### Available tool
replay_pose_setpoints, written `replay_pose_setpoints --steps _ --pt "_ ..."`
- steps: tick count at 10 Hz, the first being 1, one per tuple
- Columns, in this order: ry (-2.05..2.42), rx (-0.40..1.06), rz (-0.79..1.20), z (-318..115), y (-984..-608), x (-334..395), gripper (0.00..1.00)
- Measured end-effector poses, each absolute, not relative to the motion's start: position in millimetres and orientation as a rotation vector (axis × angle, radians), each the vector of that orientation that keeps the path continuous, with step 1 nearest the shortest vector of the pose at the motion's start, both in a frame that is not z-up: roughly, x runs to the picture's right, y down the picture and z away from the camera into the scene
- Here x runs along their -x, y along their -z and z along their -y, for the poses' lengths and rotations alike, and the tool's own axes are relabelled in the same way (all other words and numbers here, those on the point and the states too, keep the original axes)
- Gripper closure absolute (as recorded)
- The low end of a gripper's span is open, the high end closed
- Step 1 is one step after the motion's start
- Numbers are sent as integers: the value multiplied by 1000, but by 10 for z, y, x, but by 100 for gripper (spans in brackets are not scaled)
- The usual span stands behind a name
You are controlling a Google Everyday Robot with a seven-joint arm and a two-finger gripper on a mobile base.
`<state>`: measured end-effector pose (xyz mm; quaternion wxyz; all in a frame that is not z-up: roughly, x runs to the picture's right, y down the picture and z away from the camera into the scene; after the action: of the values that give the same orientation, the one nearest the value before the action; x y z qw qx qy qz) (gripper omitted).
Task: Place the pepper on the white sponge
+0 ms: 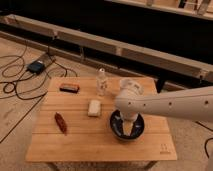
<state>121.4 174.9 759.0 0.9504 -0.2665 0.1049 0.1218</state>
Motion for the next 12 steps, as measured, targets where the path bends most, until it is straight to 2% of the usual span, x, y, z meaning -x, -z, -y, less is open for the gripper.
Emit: replay_pose_setpoints --steps 5,9,12 --pt "-176 371 -176 -1183 -7640 -34 20" --pt "-118 379 -119 -1320 -7658 808 20" --pt "-155 418 -77 -1314 -7872 1148 20"
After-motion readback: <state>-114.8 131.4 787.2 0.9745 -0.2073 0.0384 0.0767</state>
